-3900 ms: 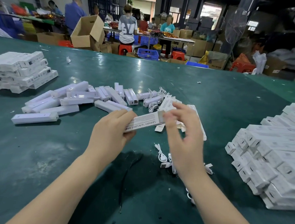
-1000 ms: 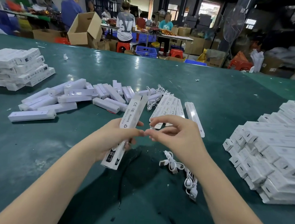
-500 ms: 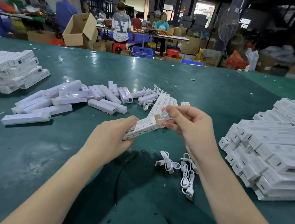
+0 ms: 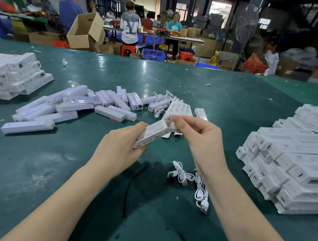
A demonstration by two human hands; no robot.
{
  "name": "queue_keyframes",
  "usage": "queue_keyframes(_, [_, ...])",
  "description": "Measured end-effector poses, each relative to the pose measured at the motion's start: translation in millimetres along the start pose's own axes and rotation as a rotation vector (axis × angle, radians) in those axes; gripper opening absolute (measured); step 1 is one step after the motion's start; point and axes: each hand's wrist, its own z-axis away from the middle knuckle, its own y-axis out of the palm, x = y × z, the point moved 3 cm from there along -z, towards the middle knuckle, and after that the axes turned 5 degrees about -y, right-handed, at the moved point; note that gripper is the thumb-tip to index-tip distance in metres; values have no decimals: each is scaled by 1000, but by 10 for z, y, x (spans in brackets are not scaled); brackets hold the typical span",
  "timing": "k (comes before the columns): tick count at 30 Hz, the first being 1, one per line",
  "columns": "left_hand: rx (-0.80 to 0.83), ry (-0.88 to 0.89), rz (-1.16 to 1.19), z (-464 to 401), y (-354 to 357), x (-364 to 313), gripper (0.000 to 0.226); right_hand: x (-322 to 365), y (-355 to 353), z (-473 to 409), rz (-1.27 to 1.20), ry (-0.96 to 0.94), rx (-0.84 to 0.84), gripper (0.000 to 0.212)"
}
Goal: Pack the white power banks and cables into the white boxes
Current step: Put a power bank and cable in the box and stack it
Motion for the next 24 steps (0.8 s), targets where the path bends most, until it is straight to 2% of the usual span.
queue_keyframes(3, [-22,19,-17,11,-19,0,27,-16,-16,-6,13,-17,-19,11])
queue_keyframes(12, [-106,153,-103,26,-68,-36,37,-18,-39,26,26,-44,-103,8])
queue_keyframes(18, [-143,118,-80,37,-60,-36,34,-5,-10,89,111,-96,-154,5])
queue_keyframes(20, [-161,90,-64,40,-55,-33,31,13,-13,81,136,-106,-135,4])
queue_keyframes(24, [-222,54,-61,15,-82,0,29,67,-32,21,135,-59,22,8])
